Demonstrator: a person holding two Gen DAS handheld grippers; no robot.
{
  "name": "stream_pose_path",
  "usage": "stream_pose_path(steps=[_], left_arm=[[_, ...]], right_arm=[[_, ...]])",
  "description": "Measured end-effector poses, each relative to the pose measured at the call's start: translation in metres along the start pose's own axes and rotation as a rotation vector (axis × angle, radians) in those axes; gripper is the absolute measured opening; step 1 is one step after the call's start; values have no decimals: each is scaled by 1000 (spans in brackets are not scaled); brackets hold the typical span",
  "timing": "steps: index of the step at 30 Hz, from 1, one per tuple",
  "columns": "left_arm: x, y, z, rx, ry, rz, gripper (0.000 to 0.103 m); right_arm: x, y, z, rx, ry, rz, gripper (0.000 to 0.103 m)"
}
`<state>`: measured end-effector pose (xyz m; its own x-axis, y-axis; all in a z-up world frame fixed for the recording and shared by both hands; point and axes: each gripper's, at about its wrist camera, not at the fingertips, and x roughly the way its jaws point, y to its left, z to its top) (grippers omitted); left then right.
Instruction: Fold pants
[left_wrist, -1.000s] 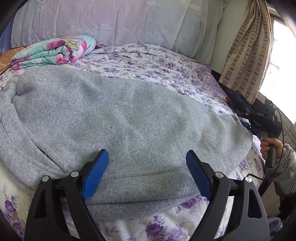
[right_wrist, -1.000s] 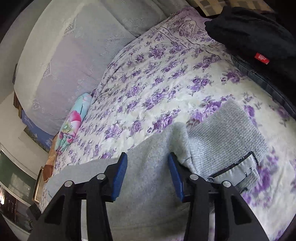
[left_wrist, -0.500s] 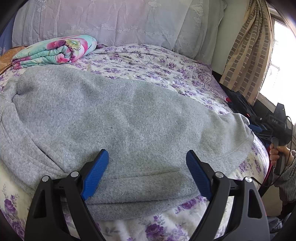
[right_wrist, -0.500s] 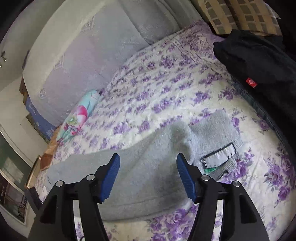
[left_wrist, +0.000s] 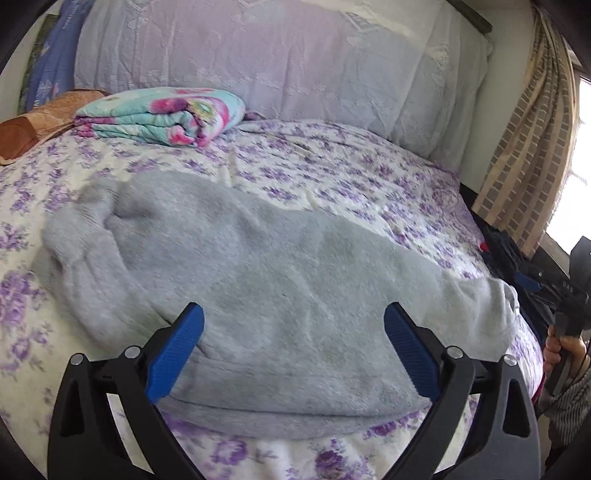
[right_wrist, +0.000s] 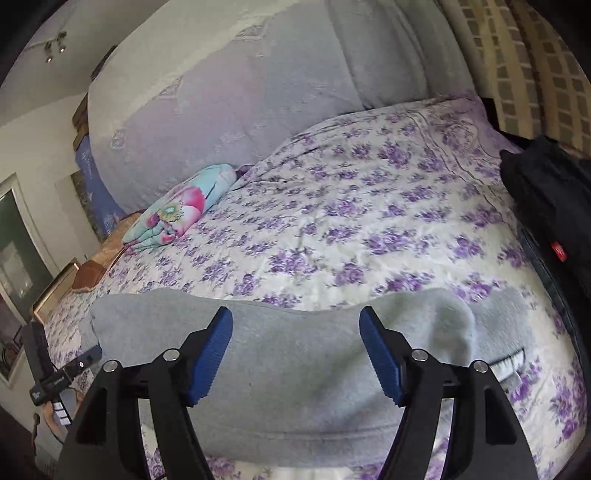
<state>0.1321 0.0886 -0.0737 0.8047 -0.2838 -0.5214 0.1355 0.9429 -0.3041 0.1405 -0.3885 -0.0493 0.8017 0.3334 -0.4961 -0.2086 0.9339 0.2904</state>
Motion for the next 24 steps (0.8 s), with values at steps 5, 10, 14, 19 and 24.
stream_pose_path(steps=[5, 10, 14, 19, 24], left_arm=[[3, 50, 25, -142, 8, 81, 98], [28, 45, 19, -38, 55, 149, 98], [39, 17, 8, 131, 58, 342, 98], [21, 16, 17, 35, 28, 265, 98], [34, 14, 16, 39, 60, 304, 98]], right_arm=[[42, -2, -12, 18, 117, 4, 78], [67, -17, -35, 57, 183, 37, 81], [58, -12, -31, 58, 158, 31, 82], [22, 6, -24, 2, 60, 85, 88], [51, -12, -44, 48, 189, 36, 95]])
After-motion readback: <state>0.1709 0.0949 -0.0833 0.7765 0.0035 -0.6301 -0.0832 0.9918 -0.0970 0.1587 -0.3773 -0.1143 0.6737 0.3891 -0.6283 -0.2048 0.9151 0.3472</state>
